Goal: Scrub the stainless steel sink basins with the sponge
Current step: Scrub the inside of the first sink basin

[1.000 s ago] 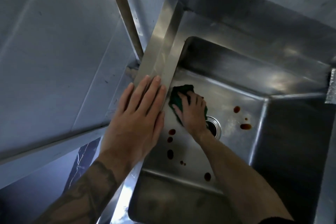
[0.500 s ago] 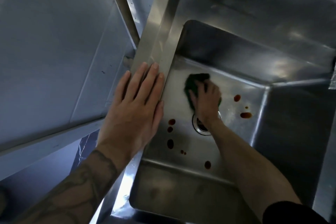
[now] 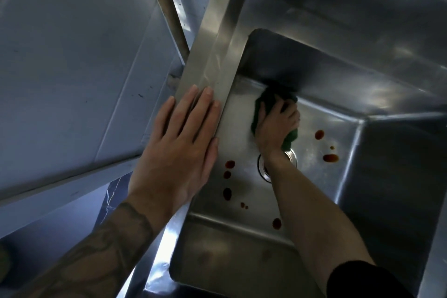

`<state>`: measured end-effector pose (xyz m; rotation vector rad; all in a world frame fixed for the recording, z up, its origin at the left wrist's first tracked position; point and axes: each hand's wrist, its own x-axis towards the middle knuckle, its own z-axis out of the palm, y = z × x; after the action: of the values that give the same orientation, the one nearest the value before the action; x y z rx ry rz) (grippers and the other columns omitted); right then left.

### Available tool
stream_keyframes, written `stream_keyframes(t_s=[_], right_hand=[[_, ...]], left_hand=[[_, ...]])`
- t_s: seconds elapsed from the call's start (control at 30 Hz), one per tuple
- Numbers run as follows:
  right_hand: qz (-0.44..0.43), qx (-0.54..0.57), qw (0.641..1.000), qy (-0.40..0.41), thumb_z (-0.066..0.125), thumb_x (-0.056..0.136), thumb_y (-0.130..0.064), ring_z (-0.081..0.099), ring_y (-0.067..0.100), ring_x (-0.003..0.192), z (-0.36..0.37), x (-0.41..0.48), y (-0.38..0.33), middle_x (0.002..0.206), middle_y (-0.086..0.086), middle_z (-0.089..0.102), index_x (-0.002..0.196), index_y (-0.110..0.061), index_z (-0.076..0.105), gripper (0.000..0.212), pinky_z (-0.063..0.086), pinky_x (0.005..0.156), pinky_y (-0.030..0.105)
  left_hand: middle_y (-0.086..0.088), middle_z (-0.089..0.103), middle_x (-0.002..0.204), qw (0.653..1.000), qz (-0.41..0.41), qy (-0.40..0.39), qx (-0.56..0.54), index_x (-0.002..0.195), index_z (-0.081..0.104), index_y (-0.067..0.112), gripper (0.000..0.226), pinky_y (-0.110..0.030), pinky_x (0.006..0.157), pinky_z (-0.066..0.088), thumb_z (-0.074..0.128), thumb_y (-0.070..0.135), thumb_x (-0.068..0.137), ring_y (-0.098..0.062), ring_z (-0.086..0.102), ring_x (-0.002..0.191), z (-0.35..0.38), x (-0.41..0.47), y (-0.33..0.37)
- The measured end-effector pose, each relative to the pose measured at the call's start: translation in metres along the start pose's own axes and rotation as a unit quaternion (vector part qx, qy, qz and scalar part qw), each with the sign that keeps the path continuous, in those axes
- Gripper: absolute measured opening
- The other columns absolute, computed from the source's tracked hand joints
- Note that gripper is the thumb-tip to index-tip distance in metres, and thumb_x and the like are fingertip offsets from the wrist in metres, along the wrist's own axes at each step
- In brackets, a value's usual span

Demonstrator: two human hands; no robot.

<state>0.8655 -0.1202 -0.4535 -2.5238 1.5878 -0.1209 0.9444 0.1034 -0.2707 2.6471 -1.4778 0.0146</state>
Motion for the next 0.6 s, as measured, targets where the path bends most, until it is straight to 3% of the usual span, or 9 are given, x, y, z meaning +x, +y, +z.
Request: stream_keyframes(t_s=[0.07,0.17,0.2,0.27,0.33,0.4,0.5,0.57,0.6], right_hand=[[-0.071,0.026,0.997,-0.024,0.050,0.103,-0.047,0.050,0.043,0.120,0.002,-0.019,-0.014,0.133,0.024,0.053,0.135,-0.013,0.056,0.047,0.038,0.104,0.057],[-0.339,0.031,0.936,-0.086,0.054,0.101,-0.048,0.050,0.036,0.117,-0.004,-0.050,0.026,0.133,0.017,0.053,0.138,-0.018,0.056,0.047,0.043,0.099,0.053],[-0.365,0.028,0.926,-0.092,0.056,0.101,-0.047,0.050,0.035,0.117,-0.007,-0.045,0.044,0.133,0.017,0.053,0.138,-0.018,0.057,0.047,0.043,0.098,0.051],[-0.265,0.012,0.962,-0.061,0.058,0.101,-0.045,0.050,0.038,0.118,-0.011,-0.027,0.060,0.134,0.019,0.053,0.136,-0.014,0.059,0.046,0.042,0.100,0.050],[-0.078,0.009,0.997,-0.002,0.061,0.100,-0.041,0.054,0.045,0.114,-0.009,-0.005,0.046,0.130,0.024,0.056,0.132,-0.008,0.062,0.046,0.044,0.099,0.054],[0.010,0.012,1.000,0.014,0.060,0.099,-0.042,0.055,0.047,0.112,-0.005,0.002,0.014,0.128,0.027,0.057,0.132,-0.007,0.061,0.048,0.044,0.098,0.056],[-0.149,0.023,0.987,-0.049,0.051,0.102,-0.052,0.047,0.038,0.121,-0.001,-0.030,0.005,0.137,0.020,0.052,0.141,-0.017,0.053,0.052,0.038,0.105,0.052],[-0.320,0.020,0.943,-0.090,0.052,0.102,-0.051,0.048,0.035,0.123,-0.005,-0.040,0.034,0.139,0.016,0.051,0.142,-0.020,0.052,0.051,0.040,0.104,0.051],[-0.344,0.017,0.934,-0.094,0.054,0.102,-0.049,0.050,0.037,0.122,-0.007,-0.033,0.048,0.138,0.017,0.052,0.142,-0.019,0.054,0.050,0.042,0.103,0.052]], left_hand=[[-0.018,0.024,0.173,1.000,0.001,-0.003,0.000,0.166,0.027,0.005,0.061,-0.057,0.130,0.022,0.035,0.037,0.114,-0.036,0.020,0.162,-0.002,0.000,0.000],[-0.019,0.024,0.173,1.000,0.000,-0.009,0.001,0.166,0.026,0.005,0.061,-0.058,0.130,0.022,0.035,0.037,0.114,-0.037,0.020,0.162,-0.004,0.000,0.000],[-0.019,0.025,0.173,1.000,-0.001,-0.009,0.002,0.165,0.027,0.005,0.061,-0.058,0.129,0.023,0.035,0.037,0.114,-0.037,0.021,0.162,-0.004,0.000,0.000],[-0.020,0.025,0.172,1.000,0.000,-0.011,-0.002,0.165,0.027,0.004,0.061,-0.058,0.129,0.024,0.037,0.036,0.114,-0.037,0.022,0.161,-0.005,0.000,0.000],[-0.020,0.026,0.172,1.000,-0.001,-0.007,-0.002,0.164,0.029,0.004,0.061,-0.058,0.129,0.024,0.038,0.036,0.113,-0.037,0.023,0.161,-0.006,0.000,0.000],[-0.020,0.026,0.172,1.000,-0.003,-0.006,-0.004,0.164,0.030,0.004,0.061,-0.058,0.129,0.025,0.038,0.036,0.113,-0.037,0.023,0.161,-0.006,0.000,0.001],[-0.019,0.024,0.173,1.000,-0.002,-0.016,-0.008,0.165,0.028,0.005,0.061,-0.059,0.129,0.024,0.036,0.037,0.113,-0.037,0.020,0.162,-0.005,-0.001,0.000],[-0.019,0.022,0.174,1.000,0.000,-0.025,-0.004,0.166,0.025,0.006,0.062,-0.059,0.129,0.023,0.034,0.038,0.114,-0.036,0.017,0.163,-0.004,-0.001,-0.002],[-0.019,0.021,0.174,1.000,-0.001,-0.024,-0.005,0.166,0.025,0.006,0.062,-0.059,0.129,0.023,0.034,0.039,0.114,-0.036,0.017,0.163,-0.004,-0.001,-0.002]])
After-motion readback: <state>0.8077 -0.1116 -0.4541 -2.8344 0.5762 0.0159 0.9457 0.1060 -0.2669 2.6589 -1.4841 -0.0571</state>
